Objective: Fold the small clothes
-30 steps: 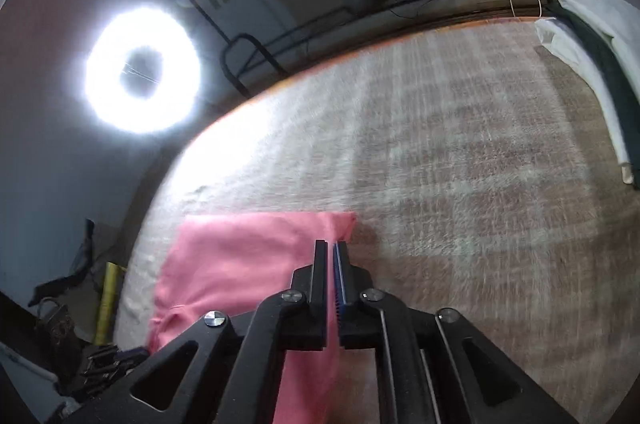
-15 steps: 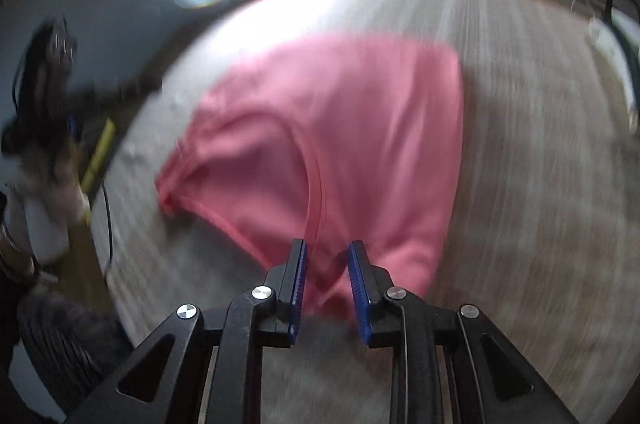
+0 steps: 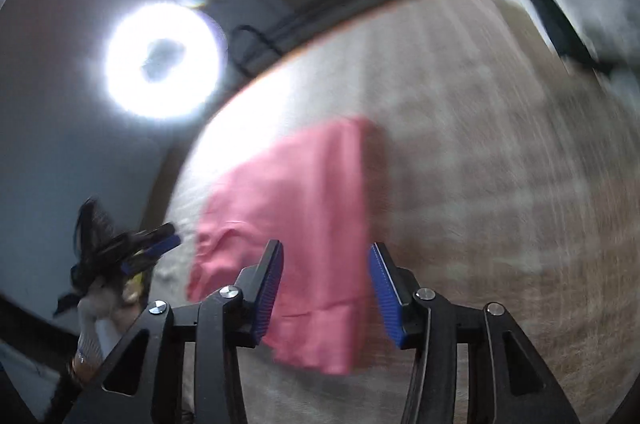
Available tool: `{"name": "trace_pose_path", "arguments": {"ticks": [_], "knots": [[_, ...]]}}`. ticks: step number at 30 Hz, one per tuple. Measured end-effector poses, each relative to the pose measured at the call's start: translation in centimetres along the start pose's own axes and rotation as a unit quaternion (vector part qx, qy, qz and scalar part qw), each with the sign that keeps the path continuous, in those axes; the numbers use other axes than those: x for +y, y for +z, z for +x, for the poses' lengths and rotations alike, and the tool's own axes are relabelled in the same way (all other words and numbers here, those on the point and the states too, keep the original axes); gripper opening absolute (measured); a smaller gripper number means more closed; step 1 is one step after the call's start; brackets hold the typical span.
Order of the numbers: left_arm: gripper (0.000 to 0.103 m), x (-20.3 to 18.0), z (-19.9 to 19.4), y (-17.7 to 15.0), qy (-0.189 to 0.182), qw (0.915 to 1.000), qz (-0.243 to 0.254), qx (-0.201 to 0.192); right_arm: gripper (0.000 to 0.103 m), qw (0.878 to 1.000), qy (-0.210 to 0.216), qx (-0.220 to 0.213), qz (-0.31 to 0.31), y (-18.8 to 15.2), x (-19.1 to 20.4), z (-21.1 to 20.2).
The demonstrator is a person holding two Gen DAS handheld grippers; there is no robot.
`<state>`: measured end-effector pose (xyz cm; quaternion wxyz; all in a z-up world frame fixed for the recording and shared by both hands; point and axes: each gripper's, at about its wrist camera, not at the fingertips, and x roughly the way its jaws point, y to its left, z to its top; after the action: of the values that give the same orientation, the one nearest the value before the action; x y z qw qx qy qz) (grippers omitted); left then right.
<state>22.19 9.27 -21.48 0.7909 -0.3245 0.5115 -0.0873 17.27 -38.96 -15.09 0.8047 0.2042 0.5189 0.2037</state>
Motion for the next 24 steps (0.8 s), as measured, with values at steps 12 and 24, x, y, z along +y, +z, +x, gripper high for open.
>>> {"name": "trace_pose_path", "arguments": {"ticks": [12, 24], "knots": [[0.047, 0.2, 3.5, 0.3, -0.031, 0.9986, -0.024, 0.036, 0.041, 0.996, 0.061, 0.027, 0.063, 0.7, -3.1, 4.3], [0.013, -2.4, 5.5, 0.3, -0.029, 0.9989, -0.012, 0.036, 0.021, 0.991, 0.094, 0.032, 0.092, 2.1, -0.8, 8.1]]}}
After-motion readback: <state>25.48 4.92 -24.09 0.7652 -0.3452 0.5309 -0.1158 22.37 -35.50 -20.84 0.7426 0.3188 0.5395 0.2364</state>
